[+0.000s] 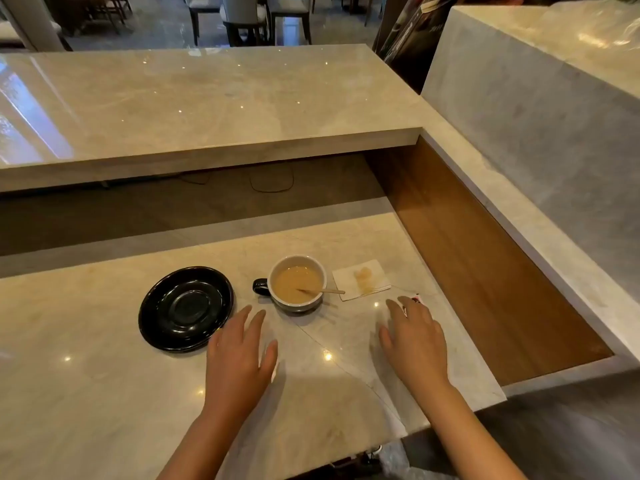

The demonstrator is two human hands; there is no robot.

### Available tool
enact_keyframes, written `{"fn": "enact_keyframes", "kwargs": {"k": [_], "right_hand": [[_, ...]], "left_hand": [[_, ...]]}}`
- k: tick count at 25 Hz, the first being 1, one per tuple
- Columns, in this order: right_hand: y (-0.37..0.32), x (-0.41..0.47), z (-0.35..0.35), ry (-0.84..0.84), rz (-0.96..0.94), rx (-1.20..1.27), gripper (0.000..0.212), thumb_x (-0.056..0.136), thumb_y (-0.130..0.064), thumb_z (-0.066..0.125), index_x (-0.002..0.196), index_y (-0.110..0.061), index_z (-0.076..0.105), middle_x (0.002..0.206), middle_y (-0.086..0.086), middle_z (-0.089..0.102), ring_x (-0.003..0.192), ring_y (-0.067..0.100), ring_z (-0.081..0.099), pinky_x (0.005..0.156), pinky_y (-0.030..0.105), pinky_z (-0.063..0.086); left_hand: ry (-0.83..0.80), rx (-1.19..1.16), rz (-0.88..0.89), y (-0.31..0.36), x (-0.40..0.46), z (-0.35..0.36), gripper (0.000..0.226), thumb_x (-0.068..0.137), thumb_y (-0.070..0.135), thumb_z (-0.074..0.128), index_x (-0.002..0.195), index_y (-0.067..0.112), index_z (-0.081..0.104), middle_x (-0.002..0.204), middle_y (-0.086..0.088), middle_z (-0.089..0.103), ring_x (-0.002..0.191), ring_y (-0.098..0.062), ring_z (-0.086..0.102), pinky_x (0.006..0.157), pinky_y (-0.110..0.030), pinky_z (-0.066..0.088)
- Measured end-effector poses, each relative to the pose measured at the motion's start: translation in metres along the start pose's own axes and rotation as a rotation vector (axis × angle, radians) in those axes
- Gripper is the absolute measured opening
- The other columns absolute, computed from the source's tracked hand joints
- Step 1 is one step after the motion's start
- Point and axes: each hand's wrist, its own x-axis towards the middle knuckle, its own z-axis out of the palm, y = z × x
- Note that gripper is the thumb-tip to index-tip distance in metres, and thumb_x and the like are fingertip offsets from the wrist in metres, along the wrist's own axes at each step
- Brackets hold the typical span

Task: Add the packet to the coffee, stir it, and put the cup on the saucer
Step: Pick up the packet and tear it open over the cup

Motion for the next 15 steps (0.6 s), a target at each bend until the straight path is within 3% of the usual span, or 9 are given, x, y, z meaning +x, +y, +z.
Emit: {"fn": "enact_keyframes", "kwargs": {"k": [2, 8, 12, 15], "right_hand": [[0.009, 0.006, 0.006, 0.011, 0.065, -0.056, 0.038, 0.072, -0.014, 0.073, 0.108, -0.004, 0.063, 0.110, 0.019, 0.066, 0.095, 0.036, 0.062, 0.069, 0.043, 0.053], [0.029, 0.008, 0.023, -0.069, 0.143, -0.107, 0.027, 0.075, -0.005, 0.068, 0.102, -0.002, 0.064, 0.100, 0.017, 0.070, 0.083, 0.032, 0.063, 0.063, 0.040, 0.049], [0.033, 0.015, 0.021, -0.035, 0.197, 0.003, 0.022, 0.079, -0.004, 0.067, 0.101, -0.006, 0.067, 0.107, 0.015, 0.068, 0.092, 0.033, 0.060, 0.073, 0.042, 0.047], [0.039, 0.017, 0.018, -0.027, 0.334, 0.107, 0.037, 0.079, -0.018, 0.070, 0.113, -0.011, 0.060, 0.120, 0.013, 0.060, 0.107, 0.030, 0.052, 0.087, 0.043, 0.044]], "left_hand": [[-0.073, 0.022, -0.092, -0.003, -0.002, 0.012, 0.059, 0.083, 0.045, 0.037, 0.128, 0.010, 0.052, 0.138, -0.018, 0.045, 0.125, -0.034, 0.040, 0.098, -0.057, 0.033], [-0.141, 0.126, -0.092, -0.015, -0.015, 0.043, 0.062, 0.086, 0.047, 0.031, 0.137, 0.014, 0.042, 0.146, -0.017, 0.035, 0.135, -0.031, 0.024, 0.105, -0.059, 0.018], [-0.130, 0.107, -0.098, -0.015, -0.014, 0.043, 0.062, 0.085, 0.047, 0.031, 0.136, 0.014, 0.042, 0.146, -0.016, 0.035, 0.135, -0.030, 0.024, 0.105, -0.058, 0.017], [-0.121, 0.111, -0.092, -0.015, -0.015, 0.043, 0.061, 0.085, 0.047, 0.031, 0.135, 0.014, 0.043, 0.145, -0.016, 0.037, 0.134, -0.030, 0.026, 0.105, -0.059, 0.018]]}}
